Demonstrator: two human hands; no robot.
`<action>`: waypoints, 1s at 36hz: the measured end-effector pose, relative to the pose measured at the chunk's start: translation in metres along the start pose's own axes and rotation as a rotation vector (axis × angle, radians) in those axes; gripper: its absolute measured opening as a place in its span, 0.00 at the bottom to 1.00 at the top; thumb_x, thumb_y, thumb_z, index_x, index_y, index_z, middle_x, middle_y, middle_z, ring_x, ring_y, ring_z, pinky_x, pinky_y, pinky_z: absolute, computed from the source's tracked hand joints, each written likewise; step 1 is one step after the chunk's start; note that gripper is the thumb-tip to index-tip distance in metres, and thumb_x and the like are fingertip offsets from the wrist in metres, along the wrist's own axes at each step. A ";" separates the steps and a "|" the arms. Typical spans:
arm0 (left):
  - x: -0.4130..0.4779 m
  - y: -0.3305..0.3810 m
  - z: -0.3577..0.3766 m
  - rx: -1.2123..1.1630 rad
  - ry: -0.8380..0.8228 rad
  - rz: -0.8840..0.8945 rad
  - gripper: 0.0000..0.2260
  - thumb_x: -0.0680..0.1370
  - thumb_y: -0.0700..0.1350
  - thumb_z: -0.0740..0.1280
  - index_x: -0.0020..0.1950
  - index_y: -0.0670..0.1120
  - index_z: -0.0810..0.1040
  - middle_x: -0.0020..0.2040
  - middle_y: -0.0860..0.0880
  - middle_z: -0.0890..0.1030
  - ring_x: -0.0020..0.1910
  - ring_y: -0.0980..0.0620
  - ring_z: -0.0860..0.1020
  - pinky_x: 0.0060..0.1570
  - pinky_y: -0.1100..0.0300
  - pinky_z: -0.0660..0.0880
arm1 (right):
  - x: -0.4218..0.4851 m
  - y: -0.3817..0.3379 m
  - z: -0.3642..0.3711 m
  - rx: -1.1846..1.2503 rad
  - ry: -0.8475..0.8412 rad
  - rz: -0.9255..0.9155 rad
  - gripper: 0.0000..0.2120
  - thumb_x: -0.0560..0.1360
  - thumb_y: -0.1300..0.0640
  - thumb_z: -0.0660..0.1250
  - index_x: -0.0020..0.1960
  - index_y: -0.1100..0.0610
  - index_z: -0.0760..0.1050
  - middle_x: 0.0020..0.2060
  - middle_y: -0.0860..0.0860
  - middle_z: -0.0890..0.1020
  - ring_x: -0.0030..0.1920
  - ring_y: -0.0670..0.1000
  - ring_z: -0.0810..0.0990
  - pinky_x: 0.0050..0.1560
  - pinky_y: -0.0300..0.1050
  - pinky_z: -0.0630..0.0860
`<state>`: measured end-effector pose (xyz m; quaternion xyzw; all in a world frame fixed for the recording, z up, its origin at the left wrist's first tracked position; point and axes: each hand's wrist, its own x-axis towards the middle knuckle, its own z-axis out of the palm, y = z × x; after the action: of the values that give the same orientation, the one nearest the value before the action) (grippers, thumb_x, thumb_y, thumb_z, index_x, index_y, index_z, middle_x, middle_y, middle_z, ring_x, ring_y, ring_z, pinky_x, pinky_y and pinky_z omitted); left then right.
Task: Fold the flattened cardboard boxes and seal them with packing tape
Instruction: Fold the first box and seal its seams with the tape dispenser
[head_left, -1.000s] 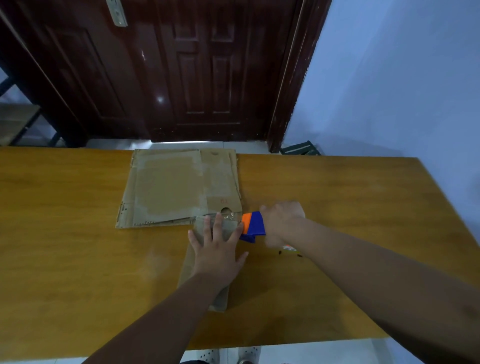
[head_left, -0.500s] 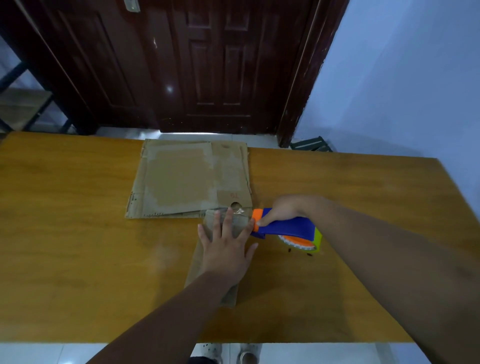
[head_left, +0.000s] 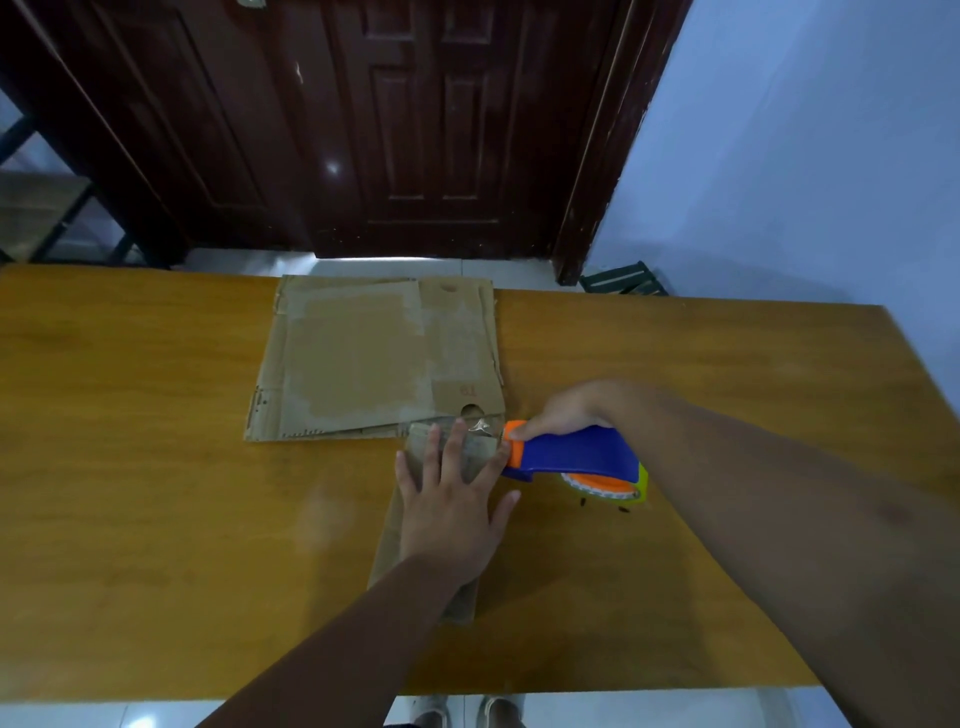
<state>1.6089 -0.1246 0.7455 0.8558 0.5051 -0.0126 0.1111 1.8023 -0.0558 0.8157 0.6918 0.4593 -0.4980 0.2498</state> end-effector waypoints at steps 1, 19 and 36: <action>0.000 0.000 0.000 0.002 0.003 0.000 0.29 0.75 0.68 0.36 0.75 0.64 0.48 0.78 0.48 0.44 0.76 0.42 0.40 0.68 0.36 0.35 | 0.001 -0.001 0.001 -0.013 -0.001 0.001 0.26 0.72 0.29 0.60 0.46 0.53 0.73 0.45 0.53 0.78 0.44 0.52 0.78 0.38 0.44 0.72; 0.003 0.011 -0.010 0.080 -0.137 0.014 0.28 0.81 0.55 0.52 0.76 0.60 0.41 0.77 0.42 0.35 0.74 0.34 0.35 0.64 0.27 0.39 | -0.006 -0.030 0.002 -0.209 0.038 -0.041 0.16 0.83 0.46 0.53 0.54 0.58 0.71 0.40 0.53 0.73 0.37 0.50 0.72 0.41 0.45 0.68; 0.008 0.024 -0.003 0.179 -0.243 -0.027 0.19 0.81 0.47 0.52 0.71 0.57 0.68 0.72 0.36 0.26 0.61 0.30 0.19 0.58 0.25 0.31 | -0.009 -0.012 0.010 -0.172 0.037 0.067 0.21 0.82 0.45 0.54 0.61 0.60 0.74 0.49 0.58 0.75 0.45 0.54 0.73 0.49 0.48 0.68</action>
<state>1.6329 -0.1282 0.7511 0.8477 0.4961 -0.1625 0.0943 1.7865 -0.0617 0.8219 0.6918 0.4816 -0.4352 0.3161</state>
